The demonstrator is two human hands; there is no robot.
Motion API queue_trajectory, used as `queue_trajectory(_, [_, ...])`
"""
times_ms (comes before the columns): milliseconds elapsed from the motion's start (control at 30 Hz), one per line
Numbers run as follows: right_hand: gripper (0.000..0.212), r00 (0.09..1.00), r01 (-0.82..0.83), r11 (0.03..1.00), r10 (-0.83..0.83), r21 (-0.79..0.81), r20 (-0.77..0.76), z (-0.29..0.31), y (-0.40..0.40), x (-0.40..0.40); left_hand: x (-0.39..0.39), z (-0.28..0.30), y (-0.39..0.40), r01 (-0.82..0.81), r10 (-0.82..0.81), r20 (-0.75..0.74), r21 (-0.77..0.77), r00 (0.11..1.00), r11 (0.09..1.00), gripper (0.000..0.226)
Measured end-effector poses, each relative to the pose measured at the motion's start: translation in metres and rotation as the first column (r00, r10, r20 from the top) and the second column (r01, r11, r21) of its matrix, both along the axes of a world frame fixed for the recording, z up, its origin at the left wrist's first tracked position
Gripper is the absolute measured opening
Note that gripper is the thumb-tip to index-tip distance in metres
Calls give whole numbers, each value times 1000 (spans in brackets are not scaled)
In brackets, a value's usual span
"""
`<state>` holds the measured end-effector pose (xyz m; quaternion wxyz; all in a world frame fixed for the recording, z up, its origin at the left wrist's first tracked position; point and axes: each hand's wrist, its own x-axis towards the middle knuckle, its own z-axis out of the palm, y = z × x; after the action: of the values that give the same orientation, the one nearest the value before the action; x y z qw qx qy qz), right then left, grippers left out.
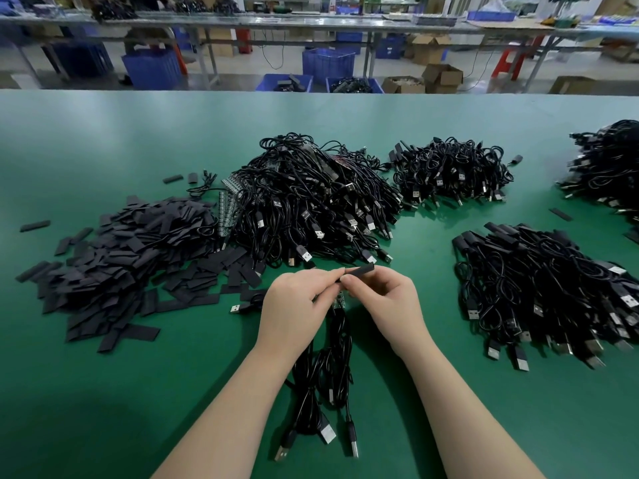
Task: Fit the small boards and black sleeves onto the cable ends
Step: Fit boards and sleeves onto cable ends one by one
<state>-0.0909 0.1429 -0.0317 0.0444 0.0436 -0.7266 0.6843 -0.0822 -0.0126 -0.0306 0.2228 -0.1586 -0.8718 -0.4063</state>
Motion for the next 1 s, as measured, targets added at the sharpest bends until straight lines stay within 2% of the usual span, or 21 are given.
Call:
queue_trajectory(167, [16,1000,-15,1000,15,6,-6,0,-2,0,0,0,1,-13,13,-8,10,1000,1000,25])
queue_trajectory(300, [14,1000,21,990,-18,-138,22,2,-3,2,-1,0,0,-38,37,17,45,999,998,24])
queue_trajectory(367, [18,999,37,987,-33,-154,28,3,-2,2,-1,0,0,-36,35,15,48,999,998,23])
queue_trajectory(467, [22,1000,20,991,-18,-134,15,3,-2,1,0,1,1,-30,29,21,35,999,999,23])
queue_trajectory(833, [12,1000,-4,996,6,-89,27,-2,1,-1,0,2,1,-41,41,-25,6,999,999,21])
queue_trajectory(900, [7,999,-30,999,31,-22,23,-3,0,-1,0,2,0,-32,32,-31,-9,999,999,22])
queue_trajectory(1000, [10,999,-44,998,43,51,29,-5,-2,-1,1,1,-1,-75,75,13,15,997,997,23])
